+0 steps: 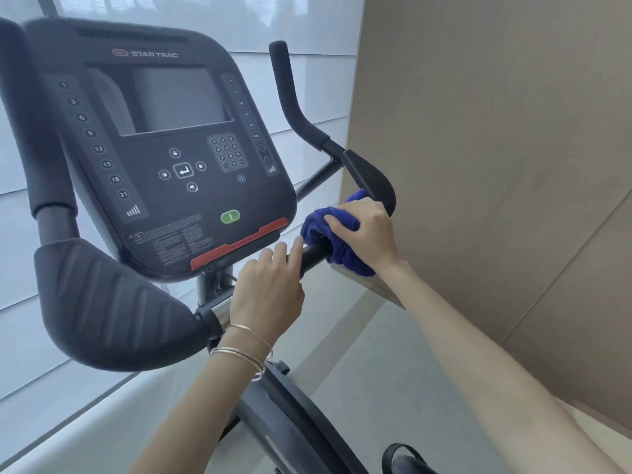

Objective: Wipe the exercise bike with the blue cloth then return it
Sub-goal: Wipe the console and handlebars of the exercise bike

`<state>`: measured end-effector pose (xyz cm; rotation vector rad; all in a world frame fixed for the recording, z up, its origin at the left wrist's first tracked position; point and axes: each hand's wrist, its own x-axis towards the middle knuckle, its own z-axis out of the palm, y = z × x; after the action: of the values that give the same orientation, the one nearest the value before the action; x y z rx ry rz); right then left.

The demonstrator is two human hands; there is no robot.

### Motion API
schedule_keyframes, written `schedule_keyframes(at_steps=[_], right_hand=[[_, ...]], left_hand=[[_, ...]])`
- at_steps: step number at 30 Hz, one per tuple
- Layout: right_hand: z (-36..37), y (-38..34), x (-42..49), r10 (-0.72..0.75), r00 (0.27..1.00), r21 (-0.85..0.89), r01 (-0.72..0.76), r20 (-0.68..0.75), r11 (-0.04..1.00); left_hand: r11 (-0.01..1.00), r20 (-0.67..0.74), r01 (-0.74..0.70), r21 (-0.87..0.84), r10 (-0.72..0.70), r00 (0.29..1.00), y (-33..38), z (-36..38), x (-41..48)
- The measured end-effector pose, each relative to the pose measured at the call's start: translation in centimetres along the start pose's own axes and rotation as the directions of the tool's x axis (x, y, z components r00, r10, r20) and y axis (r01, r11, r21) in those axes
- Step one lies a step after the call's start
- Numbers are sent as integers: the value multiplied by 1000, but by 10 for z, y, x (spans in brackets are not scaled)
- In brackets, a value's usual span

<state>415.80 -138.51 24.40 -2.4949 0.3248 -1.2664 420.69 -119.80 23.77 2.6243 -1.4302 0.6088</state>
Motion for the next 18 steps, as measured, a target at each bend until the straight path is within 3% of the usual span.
schedule_keyframes(at_steps=[4, 6, 12, 18], right_hand=[[-9, -17, -36, -4, 998, -6, 3, -68, 1000], [-25, -17, -64, 33, 997, -13, -34, -73, 999], [-79, -7, -195, 280, 960, -228, -271, 8, 935], [-119, -16, -319, 455, 883, -412, -459, -115, 787]], left_hand=[[955, -213, -186, -232, 136, 967, 5, -11, -19], [924, -255, -267, -274, 198, 946, 14, -4, -39], [862, -45, -323, -391, 332, 942, 46, 38, -104], [790, 72, -441, -427, 516, 854, 79, 72, -156]])
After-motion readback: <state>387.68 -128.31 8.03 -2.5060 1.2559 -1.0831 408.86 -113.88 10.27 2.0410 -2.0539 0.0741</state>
